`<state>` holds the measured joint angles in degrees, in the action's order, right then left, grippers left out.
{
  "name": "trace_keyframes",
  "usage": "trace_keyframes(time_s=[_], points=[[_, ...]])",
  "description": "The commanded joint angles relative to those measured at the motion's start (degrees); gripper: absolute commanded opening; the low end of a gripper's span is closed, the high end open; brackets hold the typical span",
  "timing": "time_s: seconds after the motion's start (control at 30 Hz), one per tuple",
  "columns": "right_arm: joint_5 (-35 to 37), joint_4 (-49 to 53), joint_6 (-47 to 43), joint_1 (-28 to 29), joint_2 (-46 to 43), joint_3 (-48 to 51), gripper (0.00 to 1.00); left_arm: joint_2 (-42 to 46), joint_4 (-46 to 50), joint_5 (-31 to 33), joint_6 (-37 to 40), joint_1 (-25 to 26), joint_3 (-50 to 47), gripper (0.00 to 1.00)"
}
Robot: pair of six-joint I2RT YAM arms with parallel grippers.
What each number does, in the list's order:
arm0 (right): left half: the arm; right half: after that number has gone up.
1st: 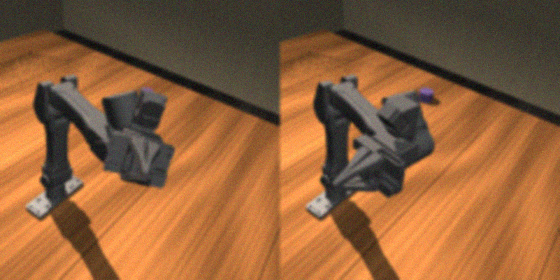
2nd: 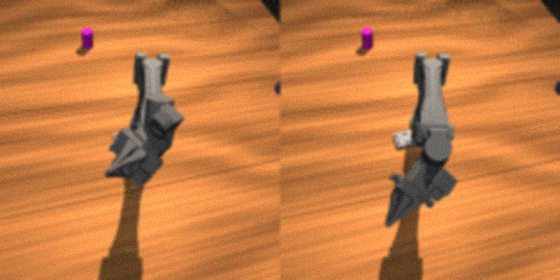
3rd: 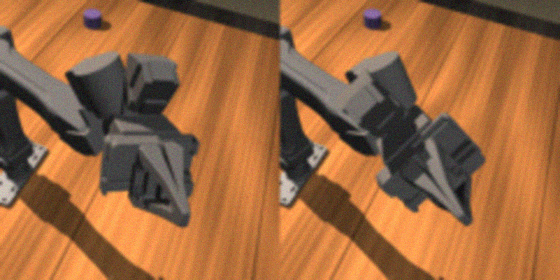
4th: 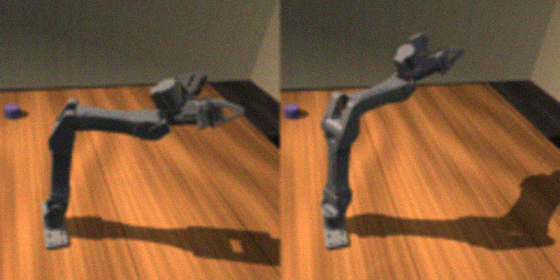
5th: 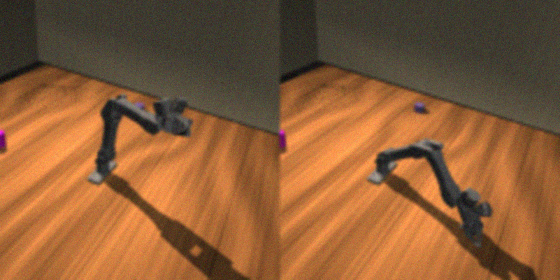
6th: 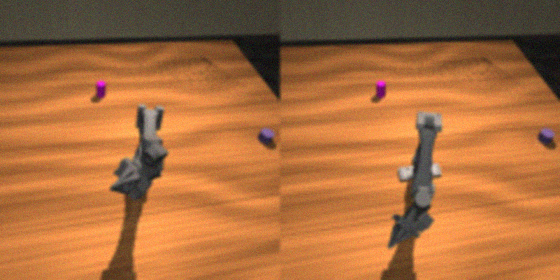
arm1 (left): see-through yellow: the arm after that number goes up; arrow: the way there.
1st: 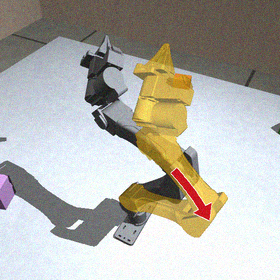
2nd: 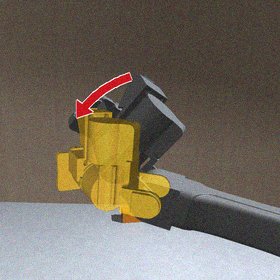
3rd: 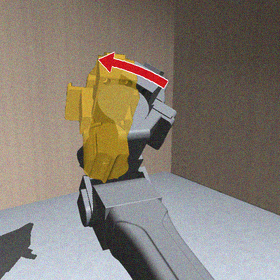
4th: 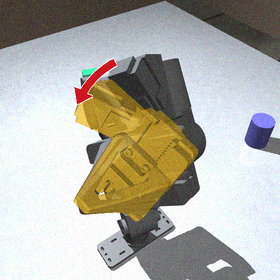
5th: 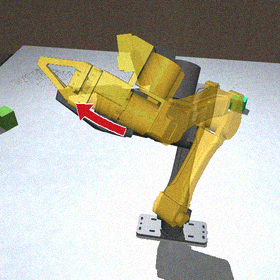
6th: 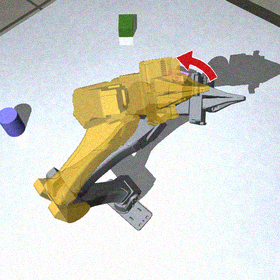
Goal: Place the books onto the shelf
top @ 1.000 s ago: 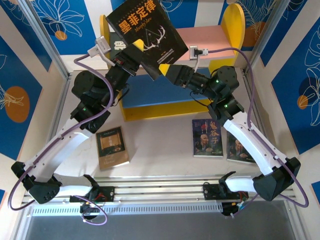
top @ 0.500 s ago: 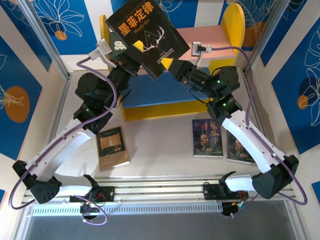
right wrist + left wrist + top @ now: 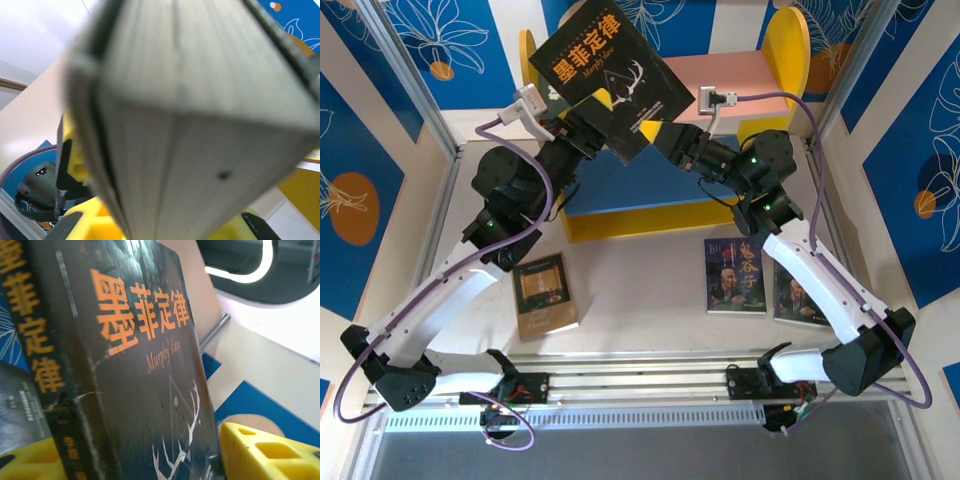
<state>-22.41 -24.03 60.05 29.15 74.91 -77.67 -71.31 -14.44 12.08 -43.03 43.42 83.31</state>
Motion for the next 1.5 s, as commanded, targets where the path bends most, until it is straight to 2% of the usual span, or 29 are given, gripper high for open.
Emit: trace_keyframes(time_s=[0.0,0.2,0.3,0.4,0.53,0.67,0.73,0.9,1.1,1.47], points=[[0.2,-0.5,-2.6,-1.8,-1.7,-1.7,0.01,2.4,6.2,-0.3,3.4,0.6,3.6,0.66],[-1.0,1.9,-3.3,-5.6,-3.9,-0.8,0.01,3.3,18.7,-2.2,7.0,-0.5,6.2,0.77],[-1.5,1.8,-2.5,-7.8,-4.7,-0.2,0.01,3.3,22.3,-7.8,6.1,-3.1,6.5,0.8],[-2.6,3.5,-2.5,-9.9,-5.2,-0.6,0.01,1.7,25.7,-18.4,3.4,-7.9,7.8,0.8],[-5.5,7.4,-4.2,-12.9,-6.2,-1.8,0.01,-1.9,26.0,-37.1,-1.7,-15.8,8.9,0.76],[-11.5,18.9,-10.8,-16.0,-6.3,-6.9,0.01,-3.7,31.2,-45.0,1.6,-18.8,11.5,0.75],[-13.5,24.1,-13.7,-17.4,-6.6,-8.4,0.01,-3.6,33.6,-46.4,4.4,-19.0,12.4,0.75],[-18.7,29.4,-17.6,-19.7,-7.4,-9.0,0.01,-3.6,40.1,-48.1,9.6,-19.2,14.4,0.77],[-26.1,36.5,-24.3,-20.1,-6.4,-11.1,0.01,-3.0,42.2,-51.8,10.6,-19.2,11.8,0.78],[-33.2,43.3,-31.4,-18.9,-6.4,-10.5,0.01,-3.2,49.9,-50.5,15.1,-19.2,14.0,0.79]])
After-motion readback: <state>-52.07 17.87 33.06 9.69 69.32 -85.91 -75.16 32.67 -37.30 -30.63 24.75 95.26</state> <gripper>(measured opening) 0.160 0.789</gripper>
